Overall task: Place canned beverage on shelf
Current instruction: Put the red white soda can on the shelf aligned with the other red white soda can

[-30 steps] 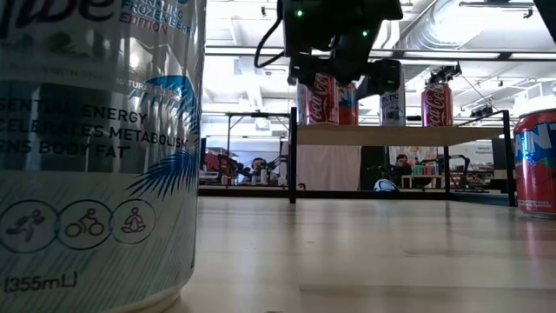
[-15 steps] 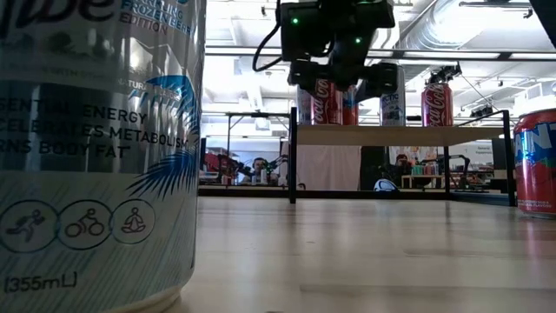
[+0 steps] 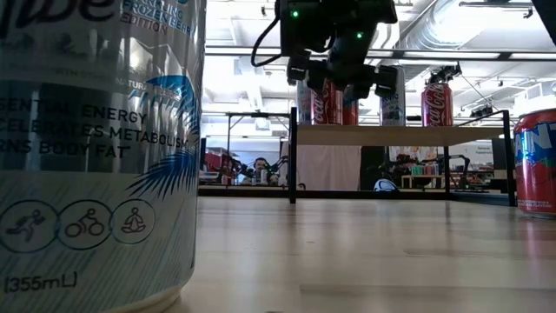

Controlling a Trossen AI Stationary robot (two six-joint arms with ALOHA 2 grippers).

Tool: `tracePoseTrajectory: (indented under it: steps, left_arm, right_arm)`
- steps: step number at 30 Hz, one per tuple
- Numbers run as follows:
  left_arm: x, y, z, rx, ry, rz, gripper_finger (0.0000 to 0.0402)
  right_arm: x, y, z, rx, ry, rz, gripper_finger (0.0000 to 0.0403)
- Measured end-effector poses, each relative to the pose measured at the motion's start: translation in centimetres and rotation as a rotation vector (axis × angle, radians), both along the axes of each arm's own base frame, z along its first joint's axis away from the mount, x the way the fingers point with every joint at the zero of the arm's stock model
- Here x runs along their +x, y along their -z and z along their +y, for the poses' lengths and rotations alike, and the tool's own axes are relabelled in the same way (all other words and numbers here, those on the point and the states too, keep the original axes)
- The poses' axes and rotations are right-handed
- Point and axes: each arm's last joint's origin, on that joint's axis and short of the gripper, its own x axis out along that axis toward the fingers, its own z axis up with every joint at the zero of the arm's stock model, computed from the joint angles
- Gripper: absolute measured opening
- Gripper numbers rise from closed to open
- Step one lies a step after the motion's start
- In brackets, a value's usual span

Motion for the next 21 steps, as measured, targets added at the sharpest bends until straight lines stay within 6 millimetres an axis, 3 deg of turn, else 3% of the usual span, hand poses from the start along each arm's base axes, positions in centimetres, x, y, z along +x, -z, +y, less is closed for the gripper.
tracePoseTrajectory:
  steps: [6, 10, 15, 21]
  left_arm:
    - [0.0, 0.0, 0.0, 0.0, 0.0, 0.0, 0.0337]
    - [0.0, 0.0, 0.0, 0.0, 0.0, 0.0, 0.0337]
    - [0.0, 0.0, 0.0, 0.0, 0.0, 0.0, 0.0337]
    - [0.0, 0.0, 0.0, 0.0, 0.0, 0.0, 0.0337]
  right_arm:
    - [0.0, 0.2, 0.5, 0.082, -0.013, -0.001, 0.0092]
    - [0.1, 0.2, 1.2, 0.105, -0.032, -0.001, 0.0079]
    - [0.0, 0.0, 1.8, 0.09, -0.048, 0.001, 0.0115]
    - [-0.1, -0.1, 1.8, 0.054, -0.052, 0.013, 0.02]
